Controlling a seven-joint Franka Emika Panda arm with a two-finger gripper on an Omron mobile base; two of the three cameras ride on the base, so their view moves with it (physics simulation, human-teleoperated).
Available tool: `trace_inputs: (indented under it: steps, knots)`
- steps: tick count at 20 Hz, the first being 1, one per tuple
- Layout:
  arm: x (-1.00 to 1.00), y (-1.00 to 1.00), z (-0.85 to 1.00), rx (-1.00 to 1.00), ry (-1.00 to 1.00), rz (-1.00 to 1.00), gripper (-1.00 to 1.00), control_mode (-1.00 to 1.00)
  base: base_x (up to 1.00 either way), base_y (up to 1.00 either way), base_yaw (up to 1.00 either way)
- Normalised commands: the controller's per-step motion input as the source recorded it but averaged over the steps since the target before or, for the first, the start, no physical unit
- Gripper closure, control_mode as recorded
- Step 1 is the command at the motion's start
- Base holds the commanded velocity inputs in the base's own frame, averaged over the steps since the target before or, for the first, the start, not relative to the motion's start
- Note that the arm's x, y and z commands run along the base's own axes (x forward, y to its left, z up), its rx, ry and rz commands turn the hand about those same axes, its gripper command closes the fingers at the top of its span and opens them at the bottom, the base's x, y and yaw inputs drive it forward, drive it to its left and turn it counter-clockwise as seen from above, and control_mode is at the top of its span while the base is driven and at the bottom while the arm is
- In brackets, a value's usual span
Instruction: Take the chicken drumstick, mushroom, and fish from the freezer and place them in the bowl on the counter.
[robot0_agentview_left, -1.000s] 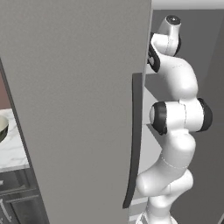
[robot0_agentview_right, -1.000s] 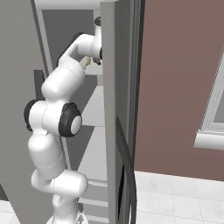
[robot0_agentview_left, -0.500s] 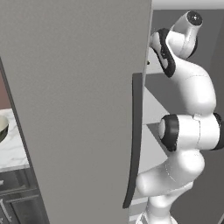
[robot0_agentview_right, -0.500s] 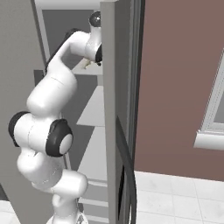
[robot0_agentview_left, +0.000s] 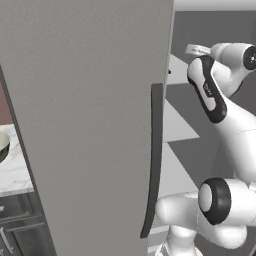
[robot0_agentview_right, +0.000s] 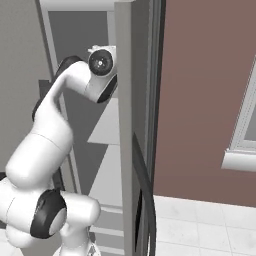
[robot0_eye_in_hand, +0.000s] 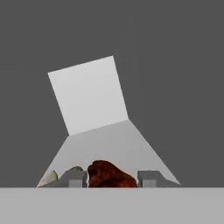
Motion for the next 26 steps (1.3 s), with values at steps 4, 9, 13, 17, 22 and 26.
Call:
trace_inputs:
  steps: [4, 9, 13, 17, 22, 26]
  knots:
    - [-1.00, 0.00, 0.03, 0.04, 0.11, 0.00, 1.00, -1.00, 0.00, 0.00, 0.00]
    - [-1.00, 0.01, -0.21, 0.00, 0.37, 0.00, 1.00, -1.00, 0.00, 0.00, 0.00]
    - [-1.00, 0.13, -0.87, 0.00, 0.40, 0.00, 1.00, -1.00, 0.00, 0.00, 0.00]
    - [-1.00, 0.67, -1.00, -0.08, 0.49, 0.07, 1.00, -1.00, 0.00, 0.00, 0.00]
    - [0.00, 0.00, 0.00, 0.00, 0.00, 0.00, 1.00, 1.00, -1.00, 1.00, 0.07]
    - [0.00, 0.00, 0.00, 0.00, 0.00, 0.00, 1.00, 1.00, -1.00, 1.00, 0.03]
